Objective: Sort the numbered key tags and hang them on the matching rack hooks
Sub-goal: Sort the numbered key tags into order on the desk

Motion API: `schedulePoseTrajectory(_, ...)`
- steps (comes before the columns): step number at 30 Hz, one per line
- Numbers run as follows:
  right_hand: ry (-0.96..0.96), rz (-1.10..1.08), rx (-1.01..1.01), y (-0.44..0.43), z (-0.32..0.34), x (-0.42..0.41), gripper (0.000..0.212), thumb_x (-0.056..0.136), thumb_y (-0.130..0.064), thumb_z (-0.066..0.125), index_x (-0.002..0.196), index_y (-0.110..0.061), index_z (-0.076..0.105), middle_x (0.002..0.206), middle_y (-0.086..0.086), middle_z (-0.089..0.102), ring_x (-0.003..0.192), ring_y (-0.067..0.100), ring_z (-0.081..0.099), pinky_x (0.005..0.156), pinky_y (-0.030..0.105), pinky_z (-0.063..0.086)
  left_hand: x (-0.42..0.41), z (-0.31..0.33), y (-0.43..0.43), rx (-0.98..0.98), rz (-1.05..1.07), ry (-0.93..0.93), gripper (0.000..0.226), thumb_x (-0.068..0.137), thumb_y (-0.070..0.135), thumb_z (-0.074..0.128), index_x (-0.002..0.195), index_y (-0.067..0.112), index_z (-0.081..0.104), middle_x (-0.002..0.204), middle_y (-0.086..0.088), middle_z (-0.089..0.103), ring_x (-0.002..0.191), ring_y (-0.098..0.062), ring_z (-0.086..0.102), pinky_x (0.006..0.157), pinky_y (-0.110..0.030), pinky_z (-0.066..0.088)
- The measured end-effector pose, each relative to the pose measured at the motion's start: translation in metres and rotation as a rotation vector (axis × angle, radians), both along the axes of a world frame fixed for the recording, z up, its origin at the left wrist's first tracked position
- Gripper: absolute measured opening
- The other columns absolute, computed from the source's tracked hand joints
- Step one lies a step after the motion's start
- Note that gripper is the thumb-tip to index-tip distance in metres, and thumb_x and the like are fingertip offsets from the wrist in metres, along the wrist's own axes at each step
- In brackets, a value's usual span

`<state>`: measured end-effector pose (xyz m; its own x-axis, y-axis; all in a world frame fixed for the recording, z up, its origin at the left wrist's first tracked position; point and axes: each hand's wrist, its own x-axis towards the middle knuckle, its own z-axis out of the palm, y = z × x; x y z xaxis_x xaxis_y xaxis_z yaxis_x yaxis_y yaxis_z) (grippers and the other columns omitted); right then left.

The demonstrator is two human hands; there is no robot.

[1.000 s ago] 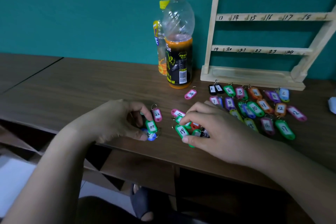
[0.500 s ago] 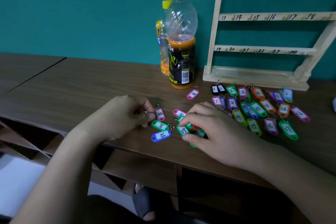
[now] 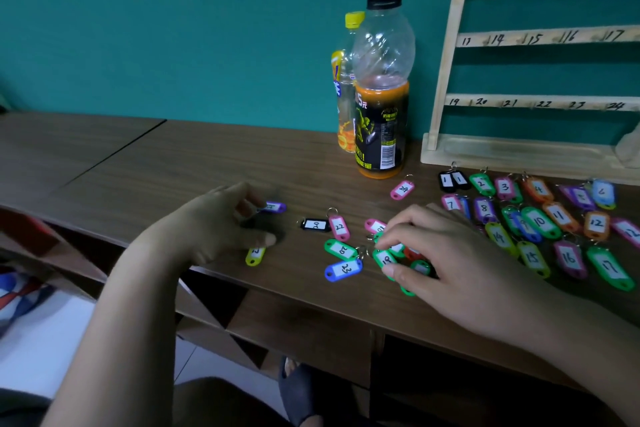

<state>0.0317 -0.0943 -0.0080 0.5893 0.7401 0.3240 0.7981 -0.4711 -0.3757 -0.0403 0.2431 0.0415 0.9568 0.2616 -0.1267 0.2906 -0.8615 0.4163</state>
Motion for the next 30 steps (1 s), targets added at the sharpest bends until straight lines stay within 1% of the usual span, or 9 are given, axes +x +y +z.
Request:
schedulePoseTrajectory(3, -0.001, 0.001, -0.005, 0.000, 0.001, -0.001, 0.018, 0.098, -0.047, 0.066, 0.115, -0.040, 0.069, 0.118, -0.027, 0.054, 0.115, 0.001, 0.049, 0.100, 0.037, 0.042, -0.004, 0.005, -0.002, 0.009, -0.010, 0.060, 0.058, 0.069, 0.041, 0.096, 0.117, 0.037, 0.064, 0.111, 0.013, 0.064, 0.100, -0.005, 0.063, 0.086, -0.030, 0.051)
schedulePoseTrajectory(6, -0.002, 0.005, -0.002, 0.000, 0.001, -0.001, 0.017, 0.098, -0.046, 0.066, 0.113, -0.040, 0.069, 0.118, -0.026, 0.055, 0.115, 0.002, 0.050, 0.099, 0.038, 0.043, -0.003, 0.004, -0.003, 0.001, 0.021, 0.066, 0.051, 0.070, 0.031, 0.098, 0.111, 0.032, 0.068, 0.101, 0.011, 0.070, 0.092, -0.004, 0.066, 0.077, -0.023, 0.051)
schedulePoseTrajectory(12, 0.001, -0.001, 0.014, 0.000, 0.002, -0.001, 0.017, 0.098, -0.047, 0.064, 0.112, -0.040, 0.068, 0.117, -0.026, 0.054, 0.115, 0.002, 0.050, 0.100, 0.038, 0.043, 0.001, 0.000, -0.009, -0.063, 0.036, 0.053, 0.022, 0.078, 0.014, 0.091, 0.092, 0.022, 0.076, 0.089, -0.001, 0.075, 0.075, -0.022, 0.076, 0.068, -0.033, 0.064)
schedulePoseTrajectory(17, 0.014, -0.011, 0.024, 0.000, 0.004, -0.003, 0.015, 0.097, -0.046, 0.065, 0.111, -0.039, 0.069, 0.116, -0.025, 0.055, 0.116, 0.003, 0.051, 0.100, 0.037, 0.042, 0.005, -0.003, -0.010, -0.008, -0.007, -0.005, 0.017, 0.078, 0.026, 0.091, 0.083, 0.029, 0.074, 0.084, 0.006, 0.075, 0.075, -0.014, 0.072, 0.077, -0.042, 0.062)
schedulePoseTrajectory(20, 0.040, -0.040, 0.064, 0.001, 0.005, -0.004, 0.016, 0.097, -0.045, 0.065, 0.110, -0.038, 0.071, 0.113, -0.024, 0.058, 0.114, 0.003, 0.053, 0.098, 0.031, 0.042, 0.005, -0.002, -0.013, -0.167, 0.006, -0.129, 0.015, 0.080, 0.024, 0.091, 0.083, 0.026, 0.077, 0.078, 0.005, 0.077, 0.074, -0.015, 0.073, 0.078, -0.039, 0.059)
schedulePoseTrajectory(22, 0.084, -0.072, 0.109, 0.004, 0.007, -0.005, 0.012, 0.097, -0.040, 0.073, 0.109, -0.038, 0.072, 0.109, -0.023, 0.061, 0.111, 0.001, 0.055, 0.093, 0.021, 0.040, 0.004, 0.002, -0.020, -0.317, 0.035, -0.269, 0.013, 0.082, 0.019, 0.089, 0.088, 0.021, 0.078, 0.079, 0.000, 0.078, 0.073, -0.015, 0.073, 0.078, -0.034, 0.057)
schedulePoseTrajectory(25, 0.185, -0.118, 0.213, 0.011, 0.012, -0.008, 0.012, 0.093, -0.036, 0.076, 0.105, -0.036, 0.073, 0.101, -0.023, 0.067, 0.105, -0.002, 0.061, 0.084, 0.011, 0.042, 0.005, 0.007, -0.034, -0.524, 0.066, -0.448, 0.009, 0.085, 0.018, 0.086, 0.091, 0.017, 0.079, 0.080, -0.002, 0.077, 0.068, -0.008, 0.066, 0.067, -0.018, 0.050)
schedulePoseTrajectory(28, 0.274, -0.139, 0.295, 0.021, 0.013, -0.010, 0.013, 0.093, -0.040, 0.077, 0.105, -0.037, 0.075, 0.097, -0.021, 0.072, 0.099, -0.002, 0.065, 0.078, 0.013, 0.047, 0.008, 0.007, -0.051, -0.603, 0.011, -0.453, 0.006, 0.088, 0.019, 0.084, 0.091, 0.016, 0.079, 0.078, -0.004, 0.074, 0.070, -0.011, 0.061, 0.066, -0.026, 0.047)
schedulePoseTrajectory(30, 0.315, -0.157, 0.336, 0.026, 0.014, -0.011, 0.015, 0.091, -0.044, 0.077, 0.104, -0.036, 0.075, 0.093, -0.020, 0.073, 0.095, -0.002, 0.067, 0.076, 0.013, 0.046, 0.009, 0.006, -0.065, -0.635, -0.033, -0.430, 0.007, 0.088, 0.018, 0.083, 0.092, 0.014, 0.079, 0.078, -0.006, 0.076, 0.069, -0.011, 0.064, 0.066, -0.025, 0.050)
